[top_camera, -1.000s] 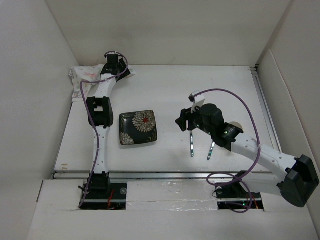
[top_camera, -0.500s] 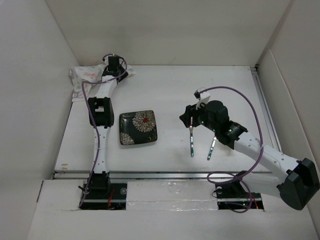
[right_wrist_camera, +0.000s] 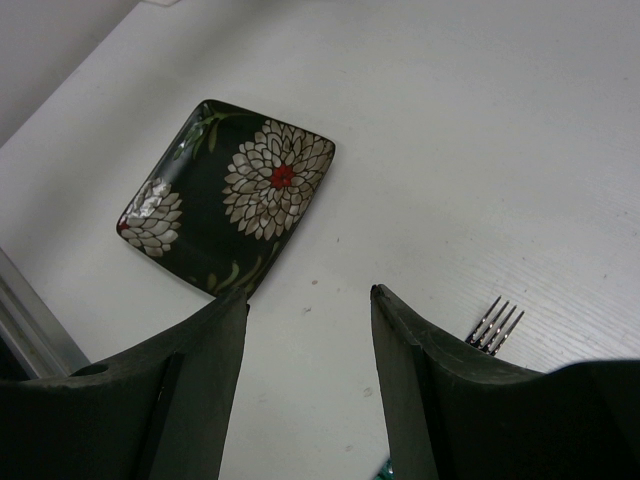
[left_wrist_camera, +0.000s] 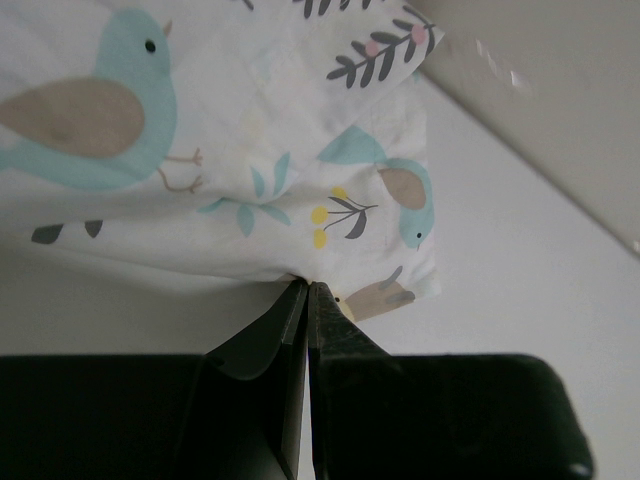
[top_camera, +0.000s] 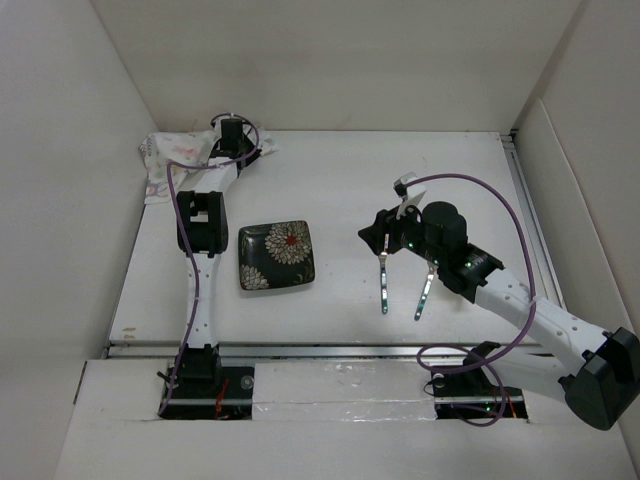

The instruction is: Set the dinner table for one person

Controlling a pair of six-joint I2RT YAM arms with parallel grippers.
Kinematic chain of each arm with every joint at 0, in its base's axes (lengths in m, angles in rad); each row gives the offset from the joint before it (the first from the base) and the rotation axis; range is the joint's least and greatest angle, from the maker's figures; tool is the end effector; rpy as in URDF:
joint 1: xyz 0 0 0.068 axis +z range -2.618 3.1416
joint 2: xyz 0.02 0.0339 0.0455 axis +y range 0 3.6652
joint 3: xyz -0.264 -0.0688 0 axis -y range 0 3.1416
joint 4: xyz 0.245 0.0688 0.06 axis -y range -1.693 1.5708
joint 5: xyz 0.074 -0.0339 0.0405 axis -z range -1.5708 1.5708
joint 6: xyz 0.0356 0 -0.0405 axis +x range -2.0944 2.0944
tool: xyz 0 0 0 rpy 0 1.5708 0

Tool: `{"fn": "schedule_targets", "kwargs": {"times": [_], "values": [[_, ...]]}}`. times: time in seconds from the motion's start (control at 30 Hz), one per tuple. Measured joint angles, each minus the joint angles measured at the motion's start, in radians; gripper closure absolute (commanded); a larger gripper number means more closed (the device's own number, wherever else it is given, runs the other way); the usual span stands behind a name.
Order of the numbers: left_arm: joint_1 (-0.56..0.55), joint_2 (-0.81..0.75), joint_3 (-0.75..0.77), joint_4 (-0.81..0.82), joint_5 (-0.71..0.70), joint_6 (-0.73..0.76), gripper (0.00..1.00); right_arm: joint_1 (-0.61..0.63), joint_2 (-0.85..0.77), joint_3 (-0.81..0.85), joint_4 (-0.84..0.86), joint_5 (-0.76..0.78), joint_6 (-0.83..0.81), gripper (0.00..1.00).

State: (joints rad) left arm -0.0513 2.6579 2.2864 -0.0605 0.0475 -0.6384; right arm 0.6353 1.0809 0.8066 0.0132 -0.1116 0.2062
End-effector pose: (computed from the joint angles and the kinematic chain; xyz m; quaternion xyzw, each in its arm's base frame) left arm 0.6024 -0.0326 0.1574 -0.2314 0.8097 -0.2010 0.5005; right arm 0.2017 0.1536 0.3096 -0.2018 0.7665 0.2887 0.5370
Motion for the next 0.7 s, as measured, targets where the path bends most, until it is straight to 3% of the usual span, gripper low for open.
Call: {"fn": "schedule_targets", "kwargs": {"times": [0.13,0.33,0.4,0.43,0.47,0.5,0.57,0.7], "values": [[-0.064,-0.139,-0.219,0.033,0.050,0.014,1.00,0.000,-0.002,-0.009,0.013,-0.001,0.010,0.42],[-0.258,-0.299,-0.388,0.109,0.134,-0.004,1.00,0.000,-0.034,-0.045,0.030,0.026,0.038,0.42],[-0.323,-0.345,-0.433,0.157,0.177,-0.039,1.00,0.000,-0.042,-0.047,0.032,0.047,0.042,0.55],[-0.351,-0.365,-0.454,0.185,0.197,-0.057,0.90,0.000,-0.045,-0.047,0.033,0.061,0.045,0.61],[-0.374,-0.381,-0.467,0.207,0.217,-0.072,0.63,0.000,-0.048,-0.047,0.033,0.076,0.050,0.82],[-0.390,-0.390,-0.470,0.224,0.233,-0.082,0.53,-0.001,-0.048,-0.047,0.033,0.091,0.051,0.90],[-0.403,-0.396,-0.470,0.254,0.251,-0.103,0.37,-0.004,-0.047,-0.047,0.037,0.112,0.057,0.94],[-0.383,-0.403,-0.480,0.264,0.254,-0.114,0.33,-0.008,-0.035,-0.047,0.041,0.142,0.060,0.88]]}}
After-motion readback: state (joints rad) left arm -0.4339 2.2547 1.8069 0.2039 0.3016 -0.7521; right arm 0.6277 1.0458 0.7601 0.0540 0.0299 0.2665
